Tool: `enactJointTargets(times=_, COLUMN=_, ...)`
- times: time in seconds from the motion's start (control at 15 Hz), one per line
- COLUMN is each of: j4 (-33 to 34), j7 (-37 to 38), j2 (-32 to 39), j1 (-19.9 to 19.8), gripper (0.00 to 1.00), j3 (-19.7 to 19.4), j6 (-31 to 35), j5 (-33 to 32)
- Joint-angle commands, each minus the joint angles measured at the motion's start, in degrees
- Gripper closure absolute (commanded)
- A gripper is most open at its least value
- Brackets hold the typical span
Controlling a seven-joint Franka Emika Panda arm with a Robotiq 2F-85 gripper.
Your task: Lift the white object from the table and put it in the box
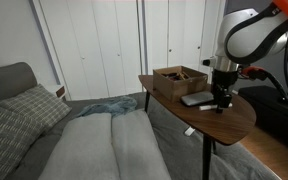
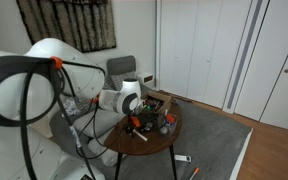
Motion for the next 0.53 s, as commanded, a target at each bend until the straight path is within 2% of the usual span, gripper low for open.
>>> enactJointTargets(times=0.0, j4=0.39, j7=0.06, j2=-0.09, j1=-0.94, gripper=0.77, j3=0.93, j6=-0.89, j5=0.96)
enactJointTargets(times=0.2, j4=0.14, j7=1.19, j2=-1.86, j1=-1.49, gripper=1.0, j3=1.58, j6=-2.19, j5=0.05)
enactJointTargets(times=0.33, j4=-0.29, j7=0.77, j2=-3.23, j1=-1.18, gripper=0.96, j3=1.51, j6=-2.35, j5=0.73)
enactJointTargets(times=0.47, j4=-1.62, j7=0.52, j2=-8.5, j1=-0.98, gripper=0.96, j3=1.76, j6=-2.42, j5=0.63)
